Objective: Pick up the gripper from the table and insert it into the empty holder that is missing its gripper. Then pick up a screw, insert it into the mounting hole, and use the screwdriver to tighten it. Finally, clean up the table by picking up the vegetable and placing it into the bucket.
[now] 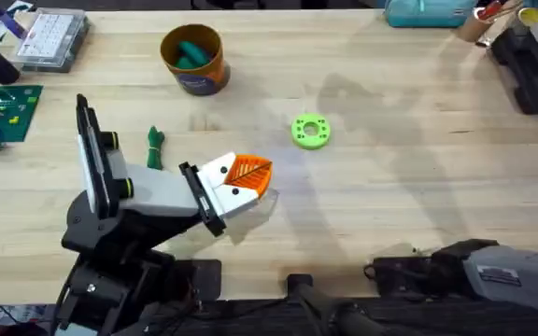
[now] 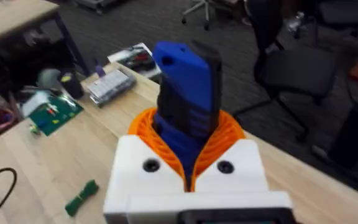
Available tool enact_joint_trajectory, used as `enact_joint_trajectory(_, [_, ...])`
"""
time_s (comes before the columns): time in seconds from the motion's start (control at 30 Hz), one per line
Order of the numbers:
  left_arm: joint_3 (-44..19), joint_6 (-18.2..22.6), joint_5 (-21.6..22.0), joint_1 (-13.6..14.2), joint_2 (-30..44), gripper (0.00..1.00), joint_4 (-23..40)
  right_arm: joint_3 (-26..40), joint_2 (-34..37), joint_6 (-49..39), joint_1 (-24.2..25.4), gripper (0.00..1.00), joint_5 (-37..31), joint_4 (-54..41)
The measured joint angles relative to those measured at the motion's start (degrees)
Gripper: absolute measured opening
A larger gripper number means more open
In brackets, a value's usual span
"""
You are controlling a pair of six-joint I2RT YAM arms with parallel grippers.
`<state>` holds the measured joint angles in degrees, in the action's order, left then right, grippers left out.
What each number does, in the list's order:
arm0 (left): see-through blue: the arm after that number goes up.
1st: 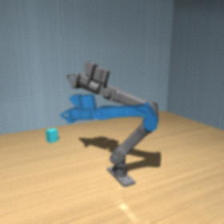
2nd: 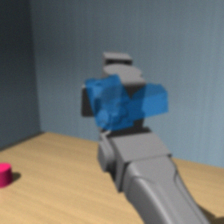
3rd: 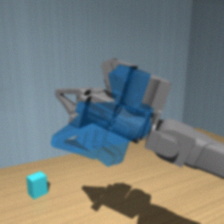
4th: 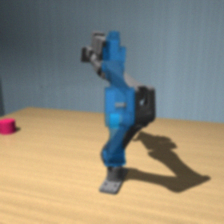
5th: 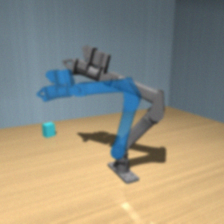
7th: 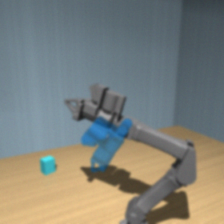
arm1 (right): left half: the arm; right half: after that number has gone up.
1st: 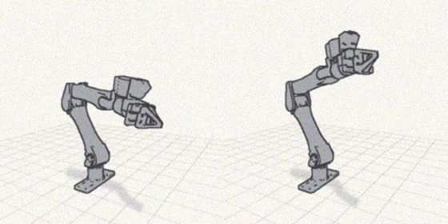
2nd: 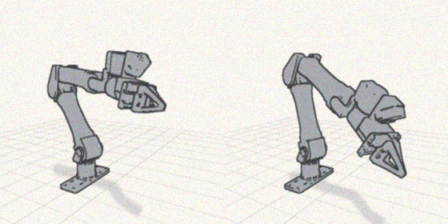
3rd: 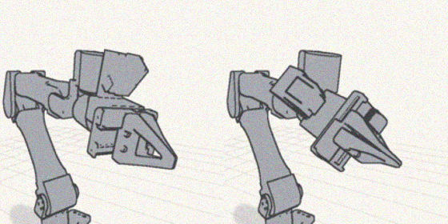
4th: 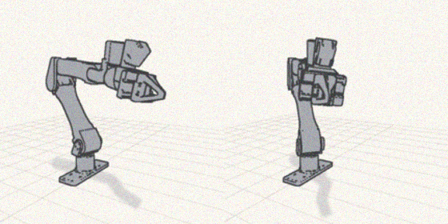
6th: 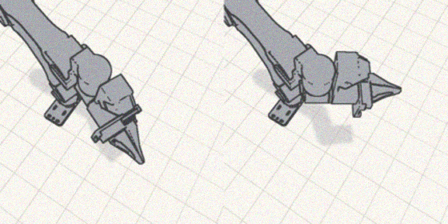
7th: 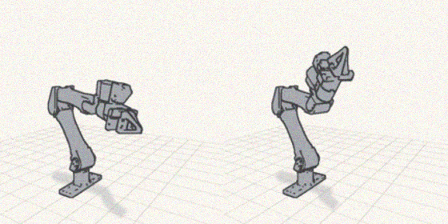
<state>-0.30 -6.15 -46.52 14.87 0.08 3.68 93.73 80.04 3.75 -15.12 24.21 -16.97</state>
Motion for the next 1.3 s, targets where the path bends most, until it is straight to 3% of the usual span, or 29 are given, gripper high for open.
enact_joint_trajectory(0.33, [0.0, -0.02, 0.0, -0.02, 0.02, 0.018, 0.0, -14.23, -0.06, 6.55, -2.2, 0.026, 8.34, 20.14])
enact_joint_trajectory(0.63, [0.0, -0.02, 0.0, 0.0, 0.02, 0.018, 0.0, -17.61, -0.04, 6.01, -3.49, 0.026, 17.2, 22.37])
enact_joint_trajectory(0.93, [0.0, -0.02, 0.0, 0.0, 0.0, 0.02, 0.02, -25.64, -0.06, 7.98, -4.34, 0.026, 28.01, 42.2])
enact_joint_trajectory(1.23, [0.0, 0.0, 0.0, -0.02, 0.02, 0.018, 0.02, -28.17, -0.06, 12.35, -8.3, 0.026, 35.52, 47.09])
enact_joint_trajectory(1.3, [0.0, -0.02, 0.0, 0.0, 0.02, 0.018, 0.0, -29.63, -0.06, 14.14, -10.33, 0.026, 36.63, 52.16])
